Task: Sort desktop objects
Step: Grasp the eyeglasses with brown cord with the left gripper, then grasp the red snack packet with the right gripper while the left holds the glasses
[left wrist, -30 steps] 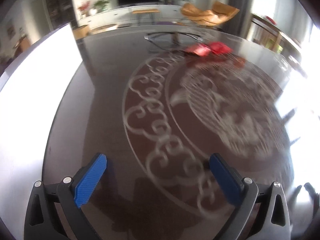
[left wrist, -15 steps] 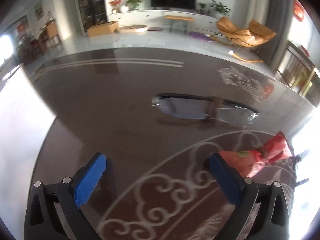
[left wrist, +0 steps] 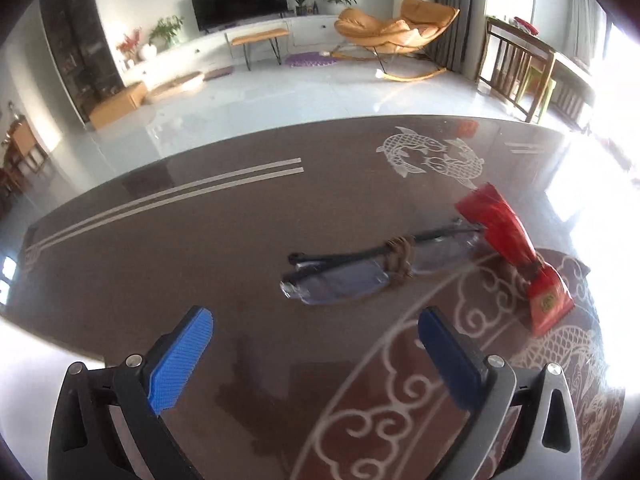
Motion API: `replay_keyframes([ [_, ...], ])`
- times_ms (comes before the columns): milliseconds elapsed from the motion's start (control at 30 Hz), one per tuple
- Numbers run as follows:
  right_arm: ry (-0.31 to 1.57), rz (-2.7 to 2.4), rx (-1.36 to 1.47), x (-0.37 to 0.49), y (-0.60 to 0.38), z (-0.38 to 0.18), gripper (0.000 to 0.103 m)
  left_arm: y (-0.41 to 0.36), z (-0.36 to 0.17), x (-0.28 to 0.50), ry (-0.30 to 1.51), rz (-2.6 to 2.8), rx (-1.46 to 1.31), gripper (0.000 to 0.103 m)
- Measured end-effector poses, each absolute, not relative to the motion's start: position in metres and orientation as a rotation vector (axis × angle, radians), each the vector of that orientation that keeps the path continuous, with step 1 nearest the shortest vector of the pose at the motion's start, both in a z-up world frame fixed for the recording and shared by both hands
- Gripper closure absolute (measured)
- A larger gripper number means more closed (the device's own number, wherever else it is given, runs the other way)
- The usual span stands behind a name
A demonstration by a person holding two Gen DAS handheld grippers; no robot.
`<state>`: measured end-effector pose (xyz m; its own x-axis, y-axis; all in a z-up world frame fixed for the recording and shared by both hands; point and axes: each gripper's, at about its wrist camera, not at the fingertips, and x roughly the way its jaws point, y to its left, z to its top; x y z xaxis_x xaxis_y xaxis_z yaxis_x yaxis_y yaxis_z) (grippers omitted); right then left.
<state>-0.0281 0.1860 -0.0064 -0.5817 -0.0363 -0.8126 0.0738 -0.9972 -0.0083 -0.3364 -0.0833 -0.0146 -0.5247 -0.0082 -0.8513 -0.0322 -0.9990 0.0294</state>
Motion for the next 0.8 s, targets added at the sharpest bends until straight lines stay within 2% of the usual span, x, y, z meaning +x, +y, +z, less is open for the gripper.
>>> replay_keyframes([
  [167,0.064,-2.739,1.406,-0.028,0.186,-0.006,0.0,-0.085,-0.021,-0.357,0.135,2.646,-1.507,0.0],
  [400,0.072,-2.726,1.403,-0.037,0.181,-0.007,0.0,-0.05,-0.025,-0.364,0.211,2.564,-1.406,0.001],
  [433,0.072,-2.726,1.403,-0.037,0.18,-0.007,0.0,-0.046,-0.023,-0.368,0.218,2.554,-1.397,0.004],
  [500,0.073,-2.725,1.404,-0.037,0.18,-0.006,0.0,-0.041,-0.019,-0.365,0.192,2.557,-1.358,0.034],
  [533,0.073,-2.725,1.403,-0.038,0.179,-0.006,0.0,-0.038,-0.017,-0.361,0.186,2.568,-1.341,0.044],
  [567,0.073,-2.725,1.403,-0.038,0.179,-0.006,0.0,-0.038,-0.015,-0.358,0.183,2.581,-1.332,0.064],
  [600,0.073,-2.725,1.404,-0.037,0.18,-0.006,0.0,-0.037,-0.015,-0.354,0.175,2.596,-1.331,0.076],
  [800,0.073,-2.725,1.403,-0.037,0.18,-0.006,0.0,-0.045,-0.02,-0.303,0.085,2.715,-1.348,0.079],
])
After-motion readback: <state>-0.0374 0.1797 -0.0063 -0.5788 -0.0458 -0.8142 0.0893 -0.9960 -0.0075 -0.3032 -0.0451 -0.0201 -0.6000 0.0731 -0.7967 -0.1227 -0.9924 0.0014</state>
